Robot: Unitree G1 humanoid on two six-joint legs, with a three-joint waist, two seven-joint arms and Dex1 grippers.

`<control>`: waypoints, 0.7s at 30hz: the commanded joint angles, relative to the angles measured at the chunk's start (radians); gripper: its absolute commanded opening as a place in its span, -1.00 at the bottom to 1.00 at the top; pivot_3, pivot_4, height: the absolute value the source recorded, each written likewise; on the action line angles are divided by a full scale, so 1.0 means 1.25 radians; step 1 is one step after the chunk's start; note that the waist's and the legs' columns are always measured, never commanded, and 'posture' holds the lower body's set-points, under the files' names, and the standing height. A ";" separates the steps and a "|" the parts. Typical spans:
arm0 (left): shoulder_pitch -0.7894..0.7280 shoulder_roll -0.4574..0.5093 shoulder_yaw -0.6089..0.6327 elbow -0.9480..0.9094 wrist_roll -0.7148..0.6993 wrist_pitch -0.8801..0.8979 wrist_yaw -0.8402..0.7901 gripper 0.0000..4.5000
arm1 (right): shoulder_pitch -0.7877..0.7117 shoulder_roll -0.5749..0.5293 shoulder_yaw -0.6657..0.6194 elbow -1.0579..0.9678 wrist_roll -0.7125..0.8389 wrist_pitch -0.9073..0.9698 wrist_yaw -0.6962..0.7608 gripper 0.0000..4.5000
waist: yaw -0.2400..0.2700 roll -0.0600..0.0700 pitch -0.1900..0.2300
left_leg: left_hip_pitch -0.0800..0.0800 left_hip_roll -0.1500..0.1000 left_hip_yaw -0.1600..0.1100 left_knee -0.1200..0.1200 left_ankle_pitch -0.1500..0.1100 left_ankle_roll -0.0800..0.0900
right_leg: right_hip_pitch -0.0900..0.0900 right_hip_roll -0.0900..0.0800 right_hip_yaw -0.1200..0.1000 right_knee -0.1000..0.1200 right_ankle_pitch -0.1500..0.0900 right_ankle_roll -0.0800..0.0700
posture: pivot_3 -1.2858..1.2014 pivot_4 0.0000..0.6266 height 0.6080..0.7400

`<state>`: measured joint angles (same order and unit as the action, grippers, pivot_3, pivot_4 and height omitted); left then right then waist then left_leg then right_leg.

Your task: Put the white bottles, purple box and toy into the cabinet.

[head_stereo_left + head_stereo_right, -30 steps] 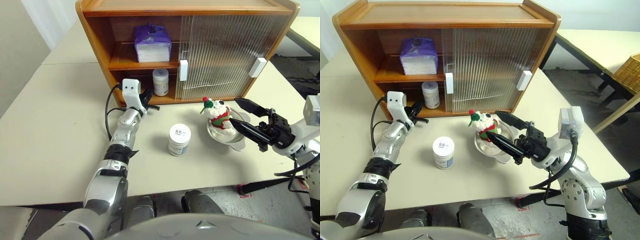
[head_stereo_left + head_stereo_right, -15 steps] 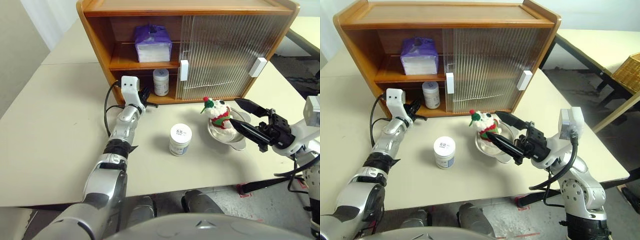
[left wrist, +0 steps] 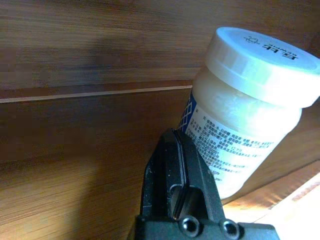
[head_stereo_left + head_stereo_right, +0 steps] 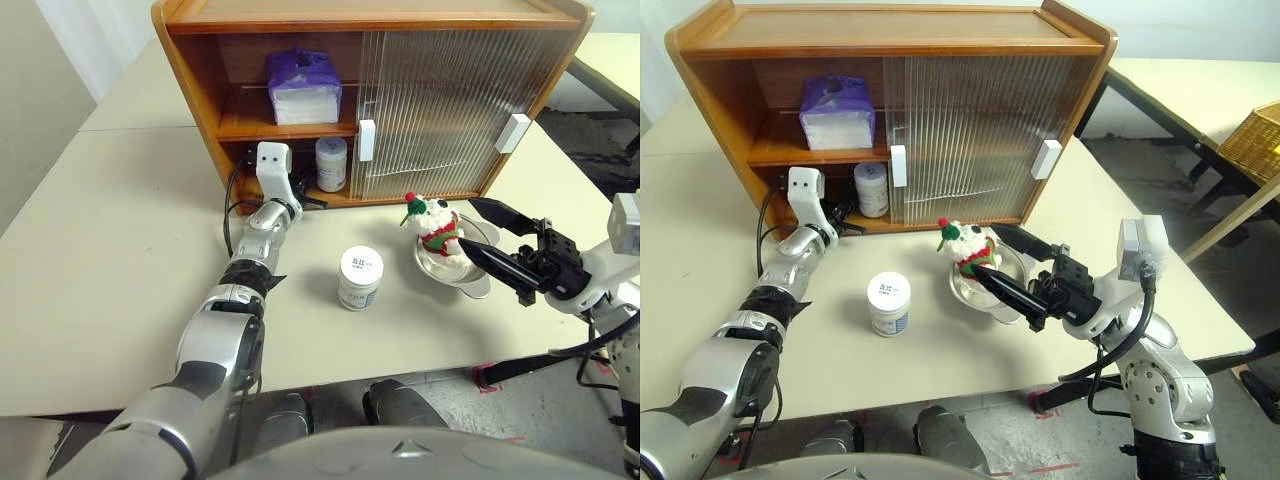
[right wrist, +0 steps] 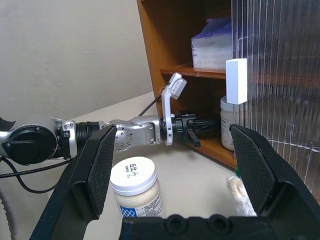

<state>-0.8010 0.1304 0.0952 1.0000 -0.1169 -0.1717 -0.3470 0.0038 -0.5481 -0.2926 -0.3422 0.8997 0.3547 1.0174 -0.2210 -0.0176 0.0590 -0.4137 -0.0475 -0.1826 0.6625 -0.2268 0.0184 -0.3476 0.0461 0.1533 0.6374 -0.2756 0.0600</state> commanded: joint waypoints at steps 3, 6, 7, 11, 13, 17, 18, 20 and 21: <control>-0.017 -0.009 -0.002 0.026 0.008 -0.009 -0.006 -0.99 | 0.006 -0.009 -0.009 -0.011 0.003 0.006 -0.005 1.00 | 0.000 0.000 0.000 | 0.000 0.000 0.001 0.000 0.000 0.000 | 0.000 0.000 0.000 0.000 0.000 0.001 | -0.23 -0.83 1.00; -0.009 -0.004 0.004 0.020 0.003 -0.015 -0.010 -0.99 | 0.005 -0.012 -0.009 -0.011 0.005 0.008 -0.005 1.00 | -0.001 0.000 0.000 | 0.000 0.000 0.001 0.000 0.000 0.000 | 0.000 0.000 0.000 0.000 0.000 0.001 | -0.22 -0.82 1.00; -0.004 -0.001 0.005 0.018 0.001 -0.011 -0.016 -0.99 | 0.005 -0.013 -0.009 -0.010 0.006 0.009 -0.004 1.00 | -0.001 0.000 0.000 | 0.000 0.000 0.001 0.000 0.000 0.000 | 0.000 0.000 0.000 0.000 0.000 0.001 | -0.22 -0.82 1.00; 0.023 0.006 0.008 -0.006 -0.010 0.013 -0.044 -0.91 | 0.002 -0.016 -0.009 -0.007 0.009 0.010 -0.002 1.00 | -0.001 0.000 0.000 | 0.000 0.000 0.001 0.000 0.000 0.000 | 0.000 0.000 0.000 0.000 0.000 0.001 | -0.21 -0.81 1.00; 0.056 0.008 0.002 -0.071 -0.020 0.042 -0.066 -0.73 | -0.001 -0.014 -0.010 -0.002 0.015 0.012 0.000 1.00 | -0.001 0.000 0.000 | 0.000 0.000 0.001 0.000 0.000 0.000 | 0.000 0.000 0.000 0.000 0.000 0.001 | -0.21 -0.80 1.00; 0.152 0.021 -0.015 -0.284 -0.034 0.140 -0.077 -0.15 | -0.008 -0.013 -0.002 0.008 0.015 0.016 0.008 1.00 | 0.000 0.000 0.000 | 0.000 -0.002 0.004 0.000 0.001 0.000 | 0.000 0.000 0.000 0.000 0.000 0.000 | -0.20 -0.80 1.00; 0.184 0.030 -0.019 -0.350 -0.037 0.172 -0.080 0.00 | -0.014 -0.012 0.000 0.012 0.014 0.016 0.009 1.00 | 0.001 0.000 0.000 | -0.001 -0.002 0.005 0.000 0.001 0.000 | 0.000 0.000 -0.001 0.000 0.000 0.000 | -0.19 -0.80 1.00; 0.258 0.055 -0.023 -0.493 -0.049 0.249 -0.088 0.35 | -0.026 -0.012 0.003 0.021 0.012 0.016 0.012 1.00 | 0.001 0.000 0.000 | -0.001 -0.002 0.005 0.000 0.001 -0.001 | 0.000 0.000 -0.001 0.000 -0.001 -0.003 | -0.19 -0.80 1.00; 0.287 0.067 -0.024 -0.550 -0.057 0.283 -0.093 0.48 | -0.030 -0.012 0.003 0.026 0.011 0.017 0.015 1.00 | 0.001 0.000 0.000 | -0.001 -0.003 0.005 0.000 0.001 -0.001 | 0.000 0.001 -0.001 -0.001 -0.003 -0.006 | -0.18 -0.80 1.00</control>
<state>-0.4791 0.1986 0.0754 0.4149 -0.1712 0.1061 -0.4498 -0.0274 -0.5597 -0.2897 -0.3234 0.9096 0.3707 1.0282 -0.2202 -0.0176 0.0590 -0.4142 -0.0520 -0.1753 0.6624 -0.2247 0.0161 -0.3482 0.0473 0.1526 0.6367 -0.2788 0.0513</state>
